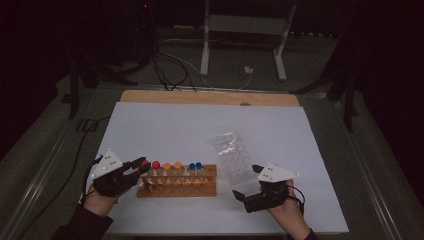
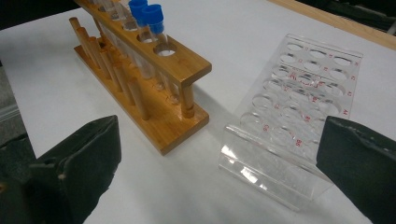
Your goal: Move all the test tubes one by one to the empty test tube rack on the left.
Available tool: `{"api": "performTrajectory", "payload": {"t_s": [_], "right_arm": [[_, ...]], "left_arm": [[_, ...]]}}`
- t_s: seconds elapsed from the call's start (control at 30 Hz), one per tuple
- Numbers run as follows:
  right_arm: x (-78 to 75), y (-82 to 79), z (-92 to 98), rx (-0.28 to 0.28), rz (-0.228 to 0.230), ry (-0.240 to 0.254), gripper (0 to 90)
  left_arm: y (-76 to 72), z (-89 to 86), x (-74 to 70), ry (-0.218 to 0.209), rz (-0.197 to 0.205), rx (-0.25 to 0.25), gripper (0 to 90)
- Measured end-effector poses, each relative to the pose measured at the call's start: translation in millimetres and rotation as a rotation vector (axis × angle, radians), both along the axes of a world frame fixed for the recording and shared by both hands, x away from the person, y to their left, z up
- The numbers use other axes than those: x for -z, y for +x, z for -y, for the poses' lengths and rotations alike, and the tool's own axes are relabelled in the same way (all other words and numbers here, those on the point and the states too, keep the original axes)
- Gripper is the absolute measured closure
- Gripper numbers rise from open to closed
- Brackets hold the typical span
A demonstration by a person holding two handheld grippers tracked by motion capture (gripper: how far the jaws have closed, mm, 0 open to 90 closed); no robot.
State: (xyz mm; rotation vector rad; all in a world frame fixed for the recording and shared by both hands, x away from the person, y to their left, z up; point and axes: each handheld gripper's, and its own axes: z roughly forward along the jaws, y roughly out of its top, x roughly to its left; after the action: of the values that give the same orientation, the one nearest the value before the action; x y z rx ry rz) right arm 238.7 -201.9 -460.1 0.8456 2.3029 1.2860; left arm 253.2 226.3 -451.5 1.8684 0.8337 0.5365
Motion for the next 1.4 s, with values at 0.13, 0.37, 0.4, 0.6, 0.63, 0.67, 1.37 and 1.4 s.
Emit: {"api": "performTrajectory", "payload": {"t_s": [0.13,0.37,0.4,0.6,0.63,0.67,1.37,1.4], "right_arm": [[-0.1,0.0,0.1,-0.002,0.001,0.000,0.0],[-0.4,-0.3,0.4,-0.003,0.000,0.001,0.0],[-0.4,-0.4,0.5,-0.003,0.000,0.000,0.0],[0.4,-1.4,4.1,0.003,-0.004,0.000,0.0],[0.5,-1.6,5.1,0.004,-0.004,0.002,0.0],[0.5,-2.0,5.8,0.008,-0.006,0.004,0.0],[7.0,-4.4,12.2,0.026,-0.016,0.000,0.0],[7.3,-4.3,12.2,0.026,-0.016,0.001,0.0]], "left_arm": [[1.0,1.9,2.9,0.017,-0.008,0.002,71.6],[-1.5,0.4,1.8,0.021,-0.007,0.008,70.3],[-2.4,-0.7,1.0,0.012,-0.007,0.012,68.8],[-11.3,-7.2,-6.2,0.002,0.008,0.003,40.0],[-13.1,-8.1,-6.2,-0.001,0.006,0.014,35.4],[-15.2,-8.7,-5.9,0.000,0.010,0.016,30.9],[-30.6,-24.0,37.0,0.011,-0.067,0.109,0.6],[-30.5,-25.2,38.8,0.005,-0.070,0.112,0.6]]}}
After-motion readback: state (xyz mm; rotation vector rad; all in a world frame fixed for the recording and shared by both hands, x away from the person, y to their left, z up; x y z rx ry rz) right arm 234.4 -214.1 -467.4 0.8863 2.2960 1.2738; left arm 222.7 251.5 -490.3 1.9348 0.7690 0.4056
